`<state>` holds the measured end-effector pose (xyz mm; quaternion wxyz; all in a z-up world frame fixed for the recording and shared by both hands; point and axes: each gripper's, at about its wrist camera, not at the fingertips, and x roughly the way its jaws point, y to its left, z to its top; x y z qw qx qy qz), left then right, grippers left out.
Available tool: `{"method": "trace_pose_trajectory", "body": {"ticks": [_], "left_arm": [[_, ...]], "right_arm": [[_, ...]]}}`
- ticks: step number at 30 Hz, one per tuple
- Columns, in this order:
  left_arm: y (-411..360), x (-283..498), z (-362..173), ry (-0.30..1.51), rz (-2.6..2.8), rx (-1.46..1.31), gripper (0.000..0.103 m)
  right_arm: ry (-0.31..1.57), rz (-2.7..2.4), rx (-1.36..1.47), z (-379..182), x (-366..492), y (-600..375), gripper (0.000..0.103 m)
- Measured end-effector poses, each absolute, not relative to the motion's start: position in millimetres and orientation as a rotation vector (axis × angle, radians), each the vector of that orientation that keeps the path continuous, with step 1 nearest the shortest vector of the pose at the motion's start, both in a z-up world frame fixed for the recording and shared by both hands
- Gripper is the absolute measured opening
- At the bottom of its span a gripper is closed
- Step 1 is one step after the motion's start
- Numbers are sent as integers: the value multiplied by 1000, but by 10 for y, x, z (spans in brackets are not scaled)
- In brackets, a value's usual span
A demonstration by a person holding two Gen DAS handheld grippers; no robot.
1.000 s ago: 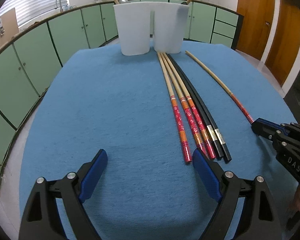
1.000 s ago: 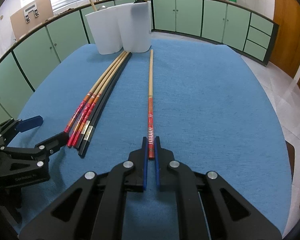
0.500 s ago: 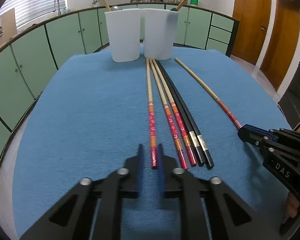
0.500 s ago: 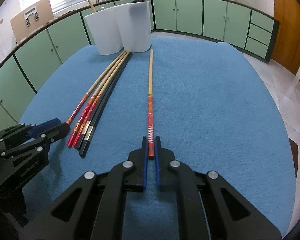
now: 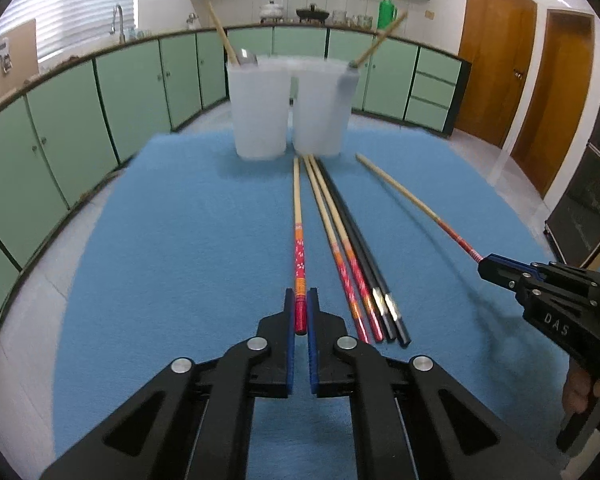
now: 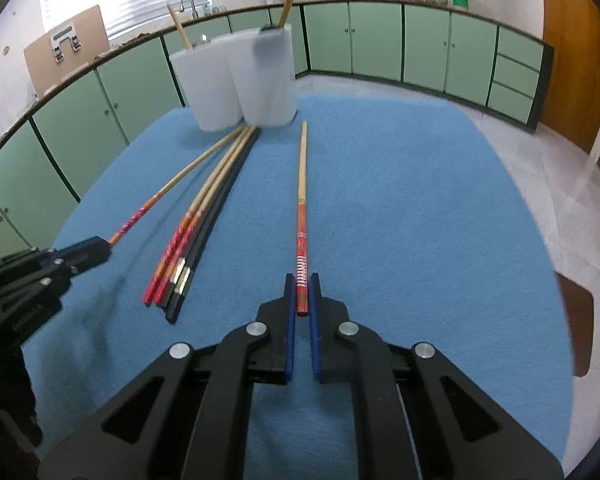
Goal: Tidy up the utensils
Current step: 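Lift both red-patterned chopsticks and carry them above the white holder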
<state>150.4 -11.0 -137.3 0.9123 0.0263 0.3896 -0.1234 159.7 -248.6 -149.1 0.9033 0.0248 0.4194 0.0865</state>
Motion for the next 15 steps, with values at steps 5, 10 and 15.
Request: {"method": "trace_pose_trajectory", "body": {"ticks": [5, 10, 15], "left_arm": [[-45, 1478, -1009, 725, -261, 57, 5], [-51, 1459, -650, 639, -277, 71, 5], [-19, 1520, -375, 577, -291, 61, 5]], "right_arm": [[812, 189, 52, -1146, 1593, -2556, 5], [745, 206, 54, -791, 1606, -2583, 5], [705, 223, 53, -527, 1642, -2592, 5]]}}
